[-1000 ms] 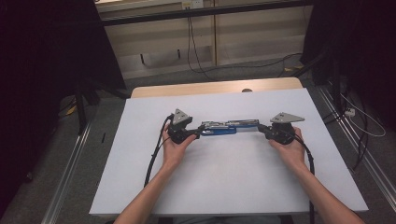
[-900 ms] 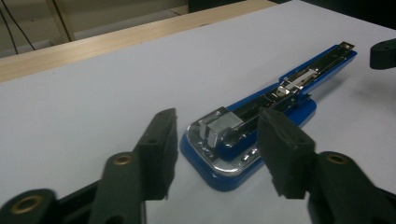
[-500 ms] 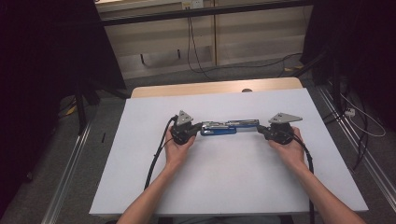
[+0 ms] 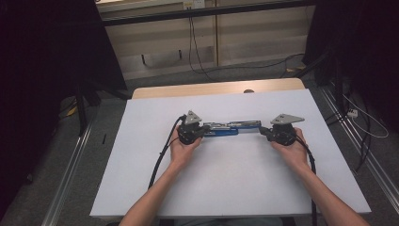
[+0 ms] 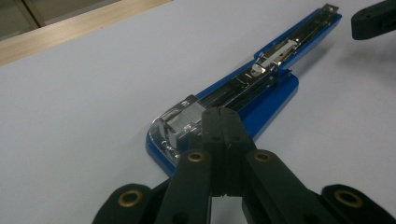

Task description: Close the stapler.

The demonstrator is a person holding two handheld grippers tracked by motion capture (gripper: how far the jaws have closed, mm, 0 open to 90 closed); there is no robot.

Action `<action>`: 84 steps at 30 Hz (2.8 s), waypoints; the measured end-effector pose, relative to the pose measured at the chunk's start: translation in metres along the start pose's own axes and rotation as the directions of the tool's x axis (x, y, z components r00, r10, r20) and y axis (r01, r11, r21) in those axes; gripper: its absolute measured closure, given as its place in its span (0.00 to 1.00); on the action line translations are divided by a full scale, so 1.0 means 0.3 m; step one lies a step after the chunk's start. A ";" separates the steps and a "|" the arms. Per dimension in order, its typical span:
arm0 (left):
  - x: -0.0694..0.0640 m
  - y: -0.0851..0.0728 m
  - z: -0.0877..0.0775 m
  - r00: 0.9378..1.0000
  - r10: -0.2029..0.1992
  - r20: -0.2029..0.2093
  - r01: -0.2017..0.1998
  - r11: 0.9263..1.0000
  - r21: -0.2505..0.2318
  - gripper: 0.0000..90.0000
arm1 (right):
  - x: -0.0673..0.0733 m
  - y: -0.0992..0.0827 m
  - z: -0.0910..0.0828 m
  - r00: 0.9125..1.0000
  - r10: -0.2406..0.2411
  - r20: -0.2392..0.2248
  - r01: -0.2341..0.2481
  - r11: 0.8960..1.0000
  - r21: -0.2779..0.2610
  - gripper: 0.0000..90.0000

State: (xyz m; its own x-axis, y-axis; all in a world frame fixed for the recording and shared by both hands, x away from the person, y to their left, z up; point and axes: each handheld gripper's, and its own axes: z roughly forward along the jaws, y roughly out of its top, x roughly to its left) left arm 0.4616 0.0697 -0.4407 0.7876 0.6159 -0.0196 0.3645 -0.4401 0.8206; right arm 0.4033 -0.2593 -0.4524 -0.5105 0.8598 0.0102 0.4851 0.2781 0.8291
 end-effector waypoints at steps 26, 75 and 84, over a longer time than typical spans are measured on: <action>-0.009 -0.018 0.027 0.999 0.045 -0.020 -0.044 0.999 0.032 1.00 | -0.002 0.012 0.044 1.000 0.030 -0.001 -0.030 0.996 0.086 1.00; -0.023 -0.016 0.036 0.999 0.039 -0.030 -0.038 0.999 0.021 1.00 | 0.006 0.042 0.089 0.999 0.045 0.017 -0.046 0.996 0.080 1.00; -0.021 -0.017 0.037 0.999 0.036 -0.027 -0.035 0.999 0.017 1.00 | 0.007 0.044 0.088 0.999 0.049 0.010 -0.049 0.997 0.054 1.00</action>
State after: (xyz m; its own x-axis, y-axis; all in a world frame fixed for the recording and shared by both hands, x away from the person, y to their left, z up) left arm 0.4602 0.0607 -0.4511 0.7866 0.6170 0.0252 0.3450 -0.4730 0.8107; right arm 0.4273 -0.2425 -0.4562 -0.4789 0.8767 0.0450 0.5474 0.2581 0.7960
